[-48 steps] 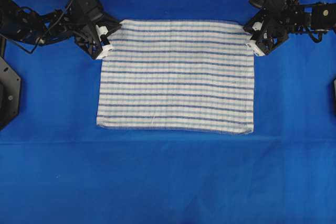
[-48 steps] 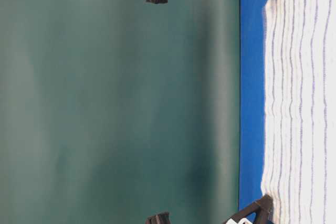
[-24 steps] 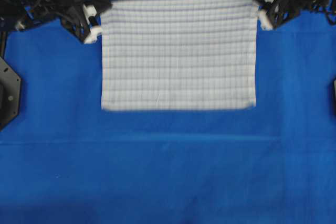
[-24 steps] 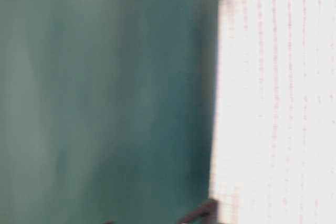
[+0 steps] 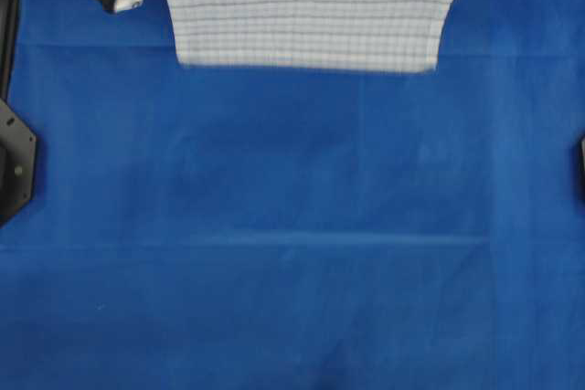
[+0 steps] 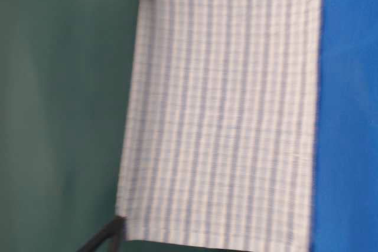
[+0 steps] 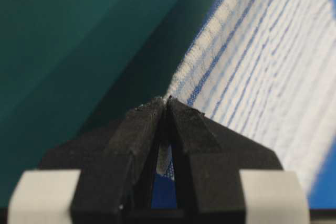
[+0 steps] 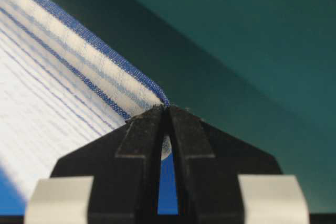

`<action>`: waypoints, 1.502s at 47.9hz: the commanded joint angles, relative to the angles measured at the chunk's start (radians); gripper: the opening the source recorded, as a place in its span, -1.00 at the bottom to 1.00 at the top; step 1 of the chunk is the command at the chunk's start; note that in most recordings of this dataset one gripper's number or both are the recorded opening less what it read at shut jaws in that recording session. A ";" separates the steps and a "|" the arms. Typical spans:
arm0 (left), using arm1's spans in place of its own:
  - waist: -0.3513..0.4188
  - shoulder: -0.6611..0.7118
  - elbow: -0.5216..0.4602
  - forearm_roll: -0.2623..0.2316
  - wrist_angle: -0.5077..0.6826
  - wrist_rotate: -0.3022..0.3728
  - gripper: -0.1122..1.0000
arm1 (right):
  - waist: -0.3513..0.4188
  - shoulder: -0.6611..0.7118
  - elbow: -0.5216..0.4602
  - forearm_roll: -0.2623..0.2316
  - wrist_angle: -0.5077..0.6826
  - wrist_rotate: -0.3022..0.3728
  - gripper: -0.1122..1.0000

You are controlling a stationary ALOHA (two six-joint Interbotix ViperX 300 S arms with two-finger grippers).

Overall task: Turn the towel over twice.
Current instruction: 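Lift the far edge and pull the towel toward the far side, then swing the held edge back down toward the near side, laying towel flat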

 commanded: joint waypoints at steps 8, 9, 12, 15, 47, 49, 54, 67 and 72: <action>-0.035 -0.081 -0.015 0.000 0.008 0.000 -0.72 | 0.084 -0.100 -0.066 -0.031 0.104 -0.002 -0.68; -0.037 -0.083 -0.015 0.000 0.008 0.000 -0.73 | 0.091 -0.100 -0.069 -0.032 0.117 -0.002 -0.68; -0.040 -0.084 -0.012 0.000 0.008 0.000 -0.73 | 0.107 -0.098 -0.078 -0.035 0.147 -0.002 -0.68; -0.046 -0.084 -0.011 0.000 0.008 -0.002 -0.73 | 0.123 -0.094 -0.081 -0.035 0.170 -0.002 -0.68; -0.436 0.051 0.279 -0.002 -0.107 -0.104 -0.73 | 0.627 0.091 0.095 0.063 0.382 0.354 -0.68; -0.469 0.078 0.284 0.000 -0.107 -0.121 -0.73 | 0.653 0.120 0.109 0.060 0.367 0.400 -0.68; -0.545 0.156 0.282 -0.002 -0.106 -0.166 -0.73 | 0.704 0.195 0.132 0.048 0.318 0.499 -0.68; -0.695 0.367 0.259 -0.002 -0.086 -0.307 -0.73 | 0.859 0.396 0.129 0.046 0.227 0.715 -0.68; -0.764 0.416 0.249 0.000 -0.077 -0.368 -0.73 | 0.937 0.456 0.103 0.046 0.225 0.796 -0.68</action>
